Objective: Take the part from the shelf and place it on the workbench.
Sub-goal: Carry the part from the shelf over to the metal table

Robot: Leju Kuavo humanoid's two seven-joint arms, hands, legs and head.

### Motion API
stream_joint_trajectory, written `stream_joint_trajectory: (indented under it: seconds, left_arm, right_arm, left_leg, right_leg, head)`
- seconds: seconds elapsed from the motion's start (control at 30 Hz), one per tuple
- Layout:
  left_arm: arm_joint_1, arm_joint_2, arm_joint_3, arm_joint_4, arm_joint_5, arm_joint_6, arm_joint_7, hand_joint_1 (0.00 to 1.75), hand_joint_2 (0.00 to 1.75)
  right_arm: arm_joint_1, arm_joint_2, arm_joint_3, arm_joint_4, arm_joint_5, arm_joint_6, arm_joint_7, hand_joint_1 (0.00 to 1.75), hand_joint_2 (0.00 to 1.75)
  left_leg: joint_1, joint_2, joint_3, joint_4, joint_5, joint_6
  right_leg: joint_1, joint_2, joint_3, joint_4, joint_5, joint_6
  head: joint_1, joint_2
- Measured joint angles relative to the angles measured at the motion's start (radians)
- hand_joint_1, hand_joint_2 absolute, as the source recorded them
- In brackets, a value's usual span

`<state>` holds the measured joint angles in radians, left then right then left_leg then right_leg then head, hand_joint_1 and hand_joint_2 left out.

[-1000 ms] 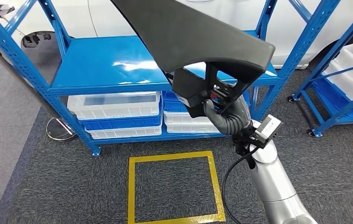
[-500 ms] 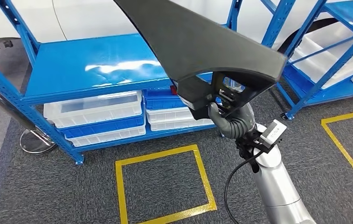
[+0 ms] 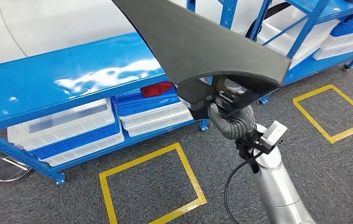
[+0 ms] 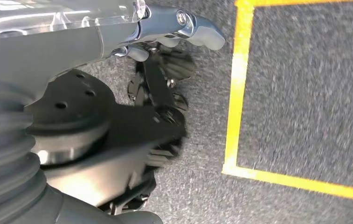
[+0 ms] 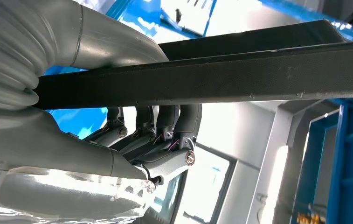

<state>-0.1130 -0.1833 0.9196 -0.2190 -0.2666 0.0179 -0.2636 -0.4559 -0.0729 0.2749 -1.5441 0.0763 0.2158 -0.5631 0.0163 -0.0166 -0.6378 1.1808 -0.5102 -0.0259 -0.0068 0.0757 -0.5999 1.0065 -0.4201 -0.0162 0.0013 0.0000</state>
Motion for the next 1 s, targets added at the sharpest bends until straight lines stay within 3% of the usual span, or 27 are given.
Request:
stream_joint_trajectory:
  seconds: [0.03, 0.1, 0.17, 0.2, 0.27, 0.33, 0.4, 0.43, 0.5, 0.57, 0.6, 0.7, 0.77, 0.83, 0.9, 0.93, 0.97, 1.0]
  left_arm:
    - [0.000, 0.000, 0.000, 0.000, -0.001, 0.000, 0.000, 0.00, 1.75]
    - [-0.001, 0.000, -0.001, 0.000, -0.003, 0.000, 0.000, 0.00, 1.75]
    - [-0.002, 0.000, -0.002, 0.000, -0.004, 0.000, 0.000, 0.00, 1.75]
    - [-0.004, -0.001, -0.004, 0.000, -0.004, 0.001, 0.000, 0.00, 1.75]
    - [-0.006, -0.001, -0.005, 0.000, -0.004, 0.001, 0.000, 0.00, 1.75]
    - [-0.006, -0.001, -0.006, 0.000, -0.004, 0.000, 0.000, 0.00, 1.75]
    - [-0.006, -0.001, -0.006, 0.000, -0.004, 0.001, 0.000, 0.00, 1.75]
    - [-0.007, -0.001, -0.006, 0.000, -0.004, 0.001, 0.000, 0.00, 1.75]
    - [-0.009, -0.002, -0.007, 0.000, -0.004, 0.002, 0.000, 0.00, 1.75]
    - [-0.010, -0.002, -0.008, 0.000, -0.004, 0.004, 0.000, 0.00, 1.75]
    - [-0.011, -0.002, -0.008, 0.000, -0.004, 0.008, -0.001, 0.00, 1.75]
    - [-0.015, -0.002, -0.009, 0.000, -0.004, 0.038, -0.016, 0.00, 1.75]
    - [-0.017, -0.003, -0.011, 0.000, -0.004, 0.055, -0.028, 0.00, 1.75]
    - [-0.015, -0.003, -0.012, 0.000, -0.004, 0.061, -0.032, 0.00, 1.75]
    - [-0.013, -0.003, -0.013, 0.000, -0.004, 0.063, -0.033, 0.00, 1.75]
    - [-0.013, -0.003, -0.013, 0.000, -0.004, 0.065, -0.034, 0.00, 1.75]
    - [-0.013, -0.003, -0.013, 0.000, -0.004, 0.068, -0.036, 0.00, 1.75]
    - [-0.014, -0.003, -0.014, 0.000, -0.004, 0.070, -0.041, 0.00, 1.75]
  right_arm:
    - [0.000, 0.000, 0.000, -0.002, 0.000, 0.000, 0.000, 1.75, 1.75]
    - [0.001, 0.000, -0.001, -0.008, 0.000, 0.000, -0.001, 1.75, 1.75]
    - [0.006, 0.000, -0.004, -0.015, 0.000, -0.001, -0.001, 1.75, 1.75]
    - [0.010, 0.000, -0.008, -0.019, 0.000, -0.001, -0.001, 1.75, 1.75]
    - [0.013, 0.000, -0.017, -0.026, 0.000, -0.002, -0.003, 1.75, 1.75]
    - [0.016, 0.000, -0.021, -0.030, 0.000, -0.003, -0.006, 1.75, 1.75]
    - [0.021, 0.000, -0.022, -0.031, 0.000, -0.003, -0.009, 1.75, 1.75]
    - [0.024, 0.000, -0.023, -0.031, 0.000, -0.003, -0.010, 1.75, 1.75]
    - [0.024, 0.000, -0.026, -0.033, 0.001, -0.003, -0.011, 1.75, 1.75]
    - [0.021, 0.000, -0.028, -0.039, 0.002, -0.003, -0.012, 1.75, 1.75]
    - [0.020, 0.000, -0.029, -0.042, 0.002, -0.003, -0.012, 1.75, 1.75]
    - [0.020, 0.000, -0.033, -0.047, 0.008, -0.006, -0.013, 1.75, 1.75]
    - [0.020, 0.000, -0.034, -0.052, 0.012, -0.008, -0.013, 1.75, 1.75]
    - [0.020, 0.002, -0.035, -0.055, 0.014, -0.010, -0.014, 1.75, 1.75]
    - [0.024, 0.004, -0.034, -0.055, 0.014, -0.011, -0.013, 1.75, 1.75]
    - [0.026, 0.004, -0.034, -0.055, 0.014, -0.011, -0.013, 1.75, 1.75]
    - [0.027, 0.004, -0.034, -0.055, 0.014, -0.012, -0.013, 1.75, 1.75]
    - [0.027, 0.004, -0.034, -0.055, 0.014, -0.013, -0.014, 1.75, 1.75]
  left_leg:
    - [0.003, -0.027, 0.029, -0.069, 0.030, 0.003]
    - [0.007, -0.068, 0.060, -0.146, 0.049, 0.009]
    - [0.005, -0.059, 0.064, -0.158, 0.045, 0.016]
    - [0.005, -0.047, 0.065, -0.163, 0.049, 0.023]
    - [0.007, -0.019, 0.070, -0.173, 0.055, 0.037]
    - [0.004, 0.010, 0.072, -0.176, 0.055, 0.044]
    - [0.001, 0.039, 0.072, -0.175, 0.053, 0.045]
    - [0.001, 0.052, 0.072, -0.175, 0.052, 0.044]
    - [0.001, 0.076, 0.075, -0.174, 0.048, 0.040]
    - [-0.004, 0.095, 0.079, -0.171, 0.042, 0.031]
    - [-0.006, 0.103, 0.081, -0.171, 0.039, 0.026]
    - [-0.007, 0.124, 0.087, -0.171, 0.032, 0.009]
    - [-0.003, 0.091, 0.072, -0.128, -0.002, 0.001]
    - [0.000, 0.042, 0.018, -0.005, -0.069, -0.003]
    - [0.000, 0.025, -0.039, 0.113, -0.109, -0.005]
    - [0.000, 0.023, -0.047, 0.124, -0.101, -0.004]
    - [0.000, 0.021, -0.037, 0.095, -0.072, -0.002]
    - [0.001, 0.012, -0.011, 0.031, -0.030, 0.001]
  right_leg:
    - [0.001, 0.013, -0.003, 0.005, -0.001, 0.004]
    - [-0.001, 0.037, -0.015, 0.013, 0.000, 0.015]
    - [-0.005, 0.060, -0.027, 0.012, 0.007, 0.030]
    - [-0.006, 0.054, -0.030, 0.015, 0.006, 0.036]
    - [-0.004, 0.004, -0.054, 0.063, -0.024, 0.046]
    - [-0.005, -0.051, -0.114, 0.186, -0.084, 0.053]
    - [-0.010, -0.066, -0.163, 0.284, -0.113, 0.059]
    - [-0.013, -0.070, -0.161, 0.282, -0.102, 0.061]
    - [-0.014, -0.092, -0.101, 0.172, -0.044, 0.059]
    - [-0.006, -0.130, -0.035, 0.049, -0.005, 0.048]
    - [-0.002, -0.140, -0.020, 0.018, 0.000, 0.040]
    - [0.001, -0.114, -0.022, 0.007, 0.002, 0.021]
    - [-0.004, -0.093, -0.019, 0.000, 0.008, 0.008]
    - [-0.006, -0.071, -0.018, -0.002, 0.010, 0.000]
    - [-0.004, -0.046, -0.018, -0.001, 0.010, -0.002]
    - [-0.003, -0.032, -0.018, 0.000, 0.010, -0.002]
    - [-0.002, -0.018, -0.018, 0.002, 0.010, -0.002]
    - [-0.002, -0.003, -0.017, 0.005, 0.009, 0.000]
  head:
    - [0.001, 0.000]
    - [0.001, 0.000]
    - [0.001, 0.000]
    - [0.002, 0.000]
    - [0.006, 0.000]
    - [0.009, 0.000]
    - [0.009, 0.000]
    - [0.009, 0.000]
    - [0.010, 0.000]
    - [0.009, 0.000]
    - [0.008, 0.000]
    - [0.007, 0.000]
    - [0.004, 0.000]
    - [0.000, 0.000]
    - [-0.002, 0.000]
    - [-0.002, 0.000]
    - [-0.002, 0.000]
    - [-0.002, 0.000]
